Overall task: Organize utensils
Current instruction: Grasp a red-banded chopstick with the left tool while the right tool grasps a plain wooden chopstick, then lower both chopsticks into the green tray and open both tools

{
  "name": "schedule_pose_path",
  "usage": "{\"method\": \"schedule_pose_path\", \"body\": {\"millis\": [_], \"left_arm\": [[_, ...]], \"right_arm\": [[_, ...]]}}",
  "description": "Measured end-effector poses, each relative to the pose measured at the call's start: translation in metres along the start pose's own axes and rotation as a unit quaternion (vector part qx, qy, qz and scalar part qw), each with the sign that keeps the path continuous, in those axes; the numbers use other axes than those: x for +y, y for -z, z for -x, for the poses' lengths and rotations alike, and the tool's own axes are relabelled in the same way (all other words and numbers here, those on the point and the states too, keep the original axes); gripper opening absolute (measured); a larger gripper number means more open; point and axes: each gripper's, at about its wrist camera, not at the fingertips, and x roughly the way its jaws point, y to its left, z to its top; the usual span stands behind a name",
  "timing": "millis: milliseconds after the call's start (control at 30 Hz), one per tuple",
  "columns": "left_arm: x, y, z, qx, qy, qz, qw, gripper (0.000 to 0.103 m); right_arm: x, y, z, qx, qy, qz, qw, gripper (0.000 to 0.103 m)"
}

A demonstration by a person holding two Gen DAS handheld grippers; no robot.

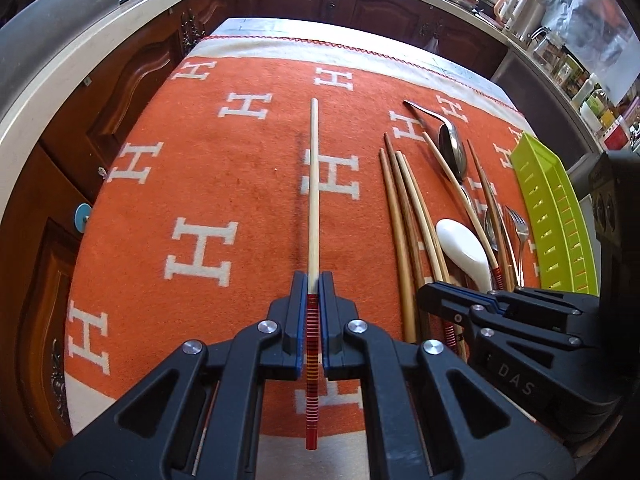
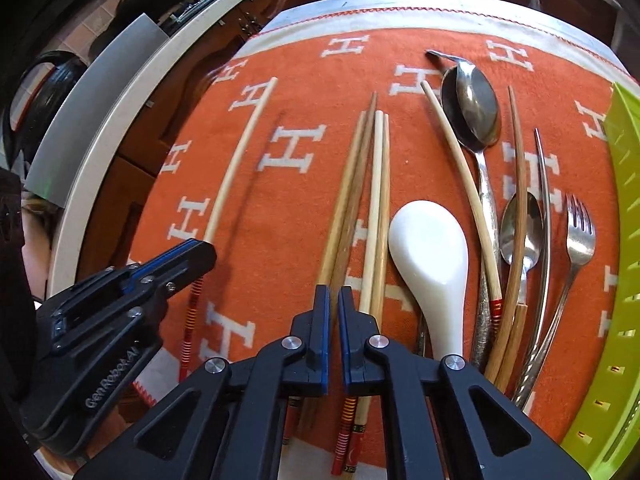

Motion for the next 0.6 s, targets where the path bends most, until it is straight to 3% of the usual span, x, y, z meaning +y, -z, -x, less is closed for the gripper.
{"method": "schedule_pose_path", "body": {"millis": [400,500,600], "left_arm": [[0.007,0.001,0.003,-0.002,0.009,0.005,0.9999,0.004],[0.004,0.001,0.007,-0.004,0.013,0.004,0.9999,0.003],[-0.003,-0.001,0.017,-0.014,0.022,-0.004,0.9997,0.003]], "right_arm": [[0.037,-0.009,-0.016,-0.028,0.103,0.069,0.992,0.012],[0.035,-0.006,-0.013,-0.033,0.105,0.066,0.992,0.006],[0.024,-0.002,-0.006,-0.03,0.078,0.042,0.996,0.006]]}}
